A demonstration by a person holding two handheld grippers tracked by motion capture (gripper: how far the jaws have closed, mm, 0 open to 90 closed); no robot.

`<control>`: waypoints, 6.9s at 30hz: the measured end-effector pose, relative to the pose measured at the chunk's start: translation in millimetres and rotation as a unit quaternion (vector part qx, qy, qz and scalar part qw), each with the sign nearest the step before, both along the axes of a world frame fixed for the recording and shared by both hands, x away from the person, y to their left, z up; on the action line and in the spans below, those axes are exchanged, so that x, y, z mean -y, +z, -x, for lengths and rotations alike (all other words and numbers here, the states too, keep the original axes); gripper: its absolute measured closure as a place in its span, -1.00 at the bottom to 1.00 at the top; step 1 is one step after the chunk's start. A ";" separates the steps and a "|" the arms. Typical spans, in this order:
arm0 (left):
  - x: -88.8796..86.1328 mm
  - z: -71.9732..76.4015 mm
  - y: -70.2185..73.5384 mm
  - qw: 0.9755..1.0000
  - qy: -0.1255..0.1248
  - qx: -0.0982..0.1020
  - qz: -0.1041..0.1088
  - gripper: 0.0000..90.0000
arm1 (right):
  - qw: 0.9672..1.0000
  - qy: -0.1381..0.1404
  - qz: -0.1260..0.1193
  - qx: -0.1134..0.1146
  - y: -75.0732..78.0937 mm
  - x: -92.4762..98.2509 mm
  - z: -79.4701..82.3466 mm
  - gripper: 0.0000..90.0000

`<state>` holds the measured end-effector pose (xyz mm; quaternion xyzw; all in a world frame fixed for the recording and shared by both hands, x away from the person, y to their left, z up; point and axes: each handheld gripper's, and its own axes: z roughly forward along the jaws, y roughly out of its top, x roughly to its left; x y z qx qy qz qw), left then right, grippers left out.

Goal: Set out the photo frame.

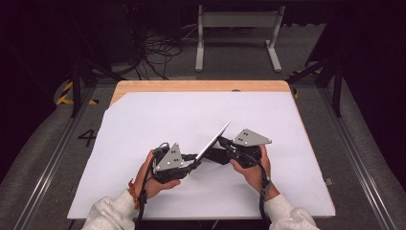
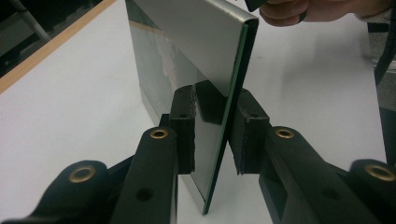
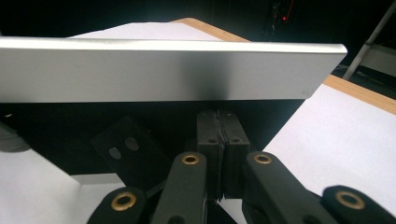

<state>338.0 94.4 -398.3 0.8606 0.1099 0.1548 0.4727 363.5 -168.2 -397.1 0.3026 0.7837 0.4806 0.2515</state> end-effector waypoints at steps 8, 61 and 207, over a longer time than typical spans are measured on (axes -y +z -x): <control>-11.1 1.0 -2.0 0.999 -0.026 -0.019 0.008 0.47 | 1.000 0.001 0.006 0.010 1.6 -0.5 1.9 1.00; -0.1 8.2 -9.9 0.998 -0.061 -0.016 -0.010 0.72 | 0.999 -0.005 0.031 0.044 -0.1 -4.5 15.2 0.98; 25.2 -84.9 -56.3 0.995 -0.010 -0.082 -0.050 -0.64 | 0.995 0.069 0.032 -0.066 -27.1 13.1 72.0 0.58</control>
